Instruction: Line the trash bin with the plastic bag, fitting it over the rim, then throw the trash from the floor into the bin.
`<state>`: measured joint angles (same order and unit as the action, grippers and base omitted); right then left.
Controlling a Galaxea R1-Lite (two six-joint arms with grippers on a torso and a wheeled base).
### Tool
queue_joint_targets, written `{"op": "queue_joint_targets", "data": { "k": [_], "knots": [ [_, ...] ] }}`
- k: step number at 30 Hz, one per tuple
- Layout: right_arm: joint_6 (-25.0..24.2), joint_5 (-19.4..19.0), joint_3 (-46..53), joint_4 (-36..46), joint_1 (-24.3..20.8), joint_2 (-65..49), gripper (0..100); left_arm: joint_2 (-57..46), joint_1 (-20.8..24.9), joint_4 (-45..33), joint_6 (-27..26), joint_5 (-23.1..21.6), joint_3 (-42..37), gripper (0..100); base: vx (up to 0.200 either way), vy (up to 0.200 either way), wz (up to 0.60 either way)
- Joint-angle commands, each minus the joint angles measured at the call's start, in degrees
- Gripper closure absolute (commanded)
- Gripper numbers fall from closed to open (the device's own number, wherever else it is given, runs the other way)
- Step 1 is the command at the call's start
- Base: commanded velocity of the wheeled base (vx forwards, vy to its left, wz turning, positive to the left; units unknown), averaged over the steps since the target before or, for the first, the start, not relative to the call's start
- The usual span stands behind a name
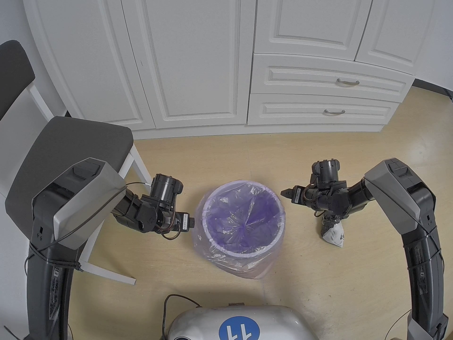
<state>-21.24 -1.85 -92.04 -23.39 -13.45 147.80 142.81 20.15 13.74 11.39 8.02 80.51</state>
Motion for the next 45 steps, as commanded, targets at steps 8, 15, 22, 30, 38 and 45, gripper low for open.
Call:
{"op": "queue_joint_targets", "data": {
  "k": [8, 15, 22, 30, 38, 45],
  "knots": [
    [0.8, -0.1, 2.9, 0.0, 0.5, -4.5, 0, -6.1, 0.2, 0.6, -1.9, 0.3, -3.3, 0, 0.0, 0.0, 0.0],
    [6.5, -0.3, 6.1, -0.2, 1.9, -6.6, 0, -11.0, 1.9, 0.8, -1.9, 0.2, -6.2, 0, 0.0, 0.0, 0.0],
    [13.5, 0.2, 10.5, -0.2, 2.7, -9.2, 0, -16.0, 4.8, 1.5, -1.9, 0.0, -10.3, 0, 0.0, 0.0, 0.0],
    [24.2, 0.7, 21.5, -12.1, 4.4, -14.5, 0, -20.7, 6.0, 10.3, -2.2, -1.3, -17.6, 0, 0.0, 0.0, 0.0],
    [34.6, 1.3, 38.2, -21.0, 6.3, -27.5, 0, -30.7, 8.1, 14.0, -3.8, -2.0, -23.6, 0, 0.0, 0.0, 0.0],
    [34.4, 1.5, 45.8, -20.8, 7.5, -36.5, 0, -40.5, 8.1, 29.7, -4.2, -2.5, -31.0, 0, 0.0, 0.0, 0.0]
  ]
}}
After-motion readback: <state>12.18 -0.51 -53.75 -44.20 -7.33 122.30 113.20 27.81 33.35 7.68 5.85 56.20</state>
